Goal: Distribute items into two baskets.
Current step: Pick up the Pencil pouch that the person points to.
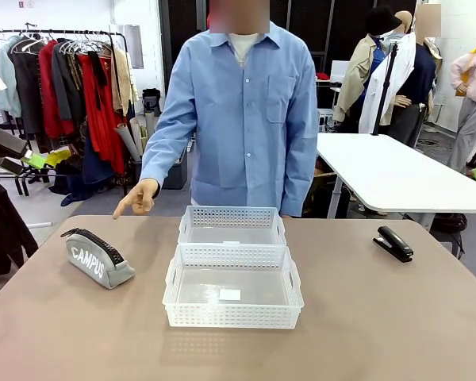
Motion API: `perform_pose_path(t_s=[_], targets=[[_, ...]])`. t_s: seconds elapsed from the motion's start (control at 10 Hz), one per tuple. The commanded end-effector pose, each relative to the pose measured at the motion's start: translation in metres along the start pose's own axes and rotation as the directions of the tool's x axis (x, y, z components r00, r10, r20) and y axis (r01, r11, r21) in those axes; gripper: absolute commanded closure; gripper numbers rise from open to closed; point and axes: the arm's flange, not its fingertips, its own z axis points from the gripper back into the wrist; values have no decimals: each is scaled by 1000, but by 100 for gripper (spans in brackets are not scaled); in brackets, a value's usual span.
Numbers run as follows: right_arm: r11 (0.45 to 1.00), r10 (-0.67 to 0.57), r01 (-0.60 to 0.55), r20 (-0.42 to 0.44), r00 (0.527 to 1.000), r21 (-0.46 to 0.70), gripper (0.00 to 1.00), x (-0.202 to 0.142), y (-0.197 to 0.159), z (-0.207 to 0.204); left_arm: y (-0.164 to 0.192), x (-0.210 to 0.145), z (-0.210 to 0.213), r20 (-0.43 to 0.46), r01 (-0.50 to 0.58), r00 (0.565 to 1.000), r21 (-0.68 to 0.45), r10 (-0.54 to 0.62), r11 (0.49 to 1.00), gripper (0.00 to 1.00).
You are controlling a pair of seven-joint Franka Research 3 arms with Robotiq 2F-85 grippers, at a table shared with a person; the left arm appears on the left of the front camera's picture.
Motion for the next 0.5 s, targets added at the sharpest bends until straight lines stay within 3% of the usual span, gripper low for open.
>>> perform_pose_path(t_s=[0.0,0.4], targets=[[1000,7,-7,10,1000,12,0,1,0,0,1,0,0,10,0,1000,-12,0,1000,0],[1000,7,-7,10,1000,12,0,1,0,0,1,0,0,10,0,1000,-12,0,1000,0]])
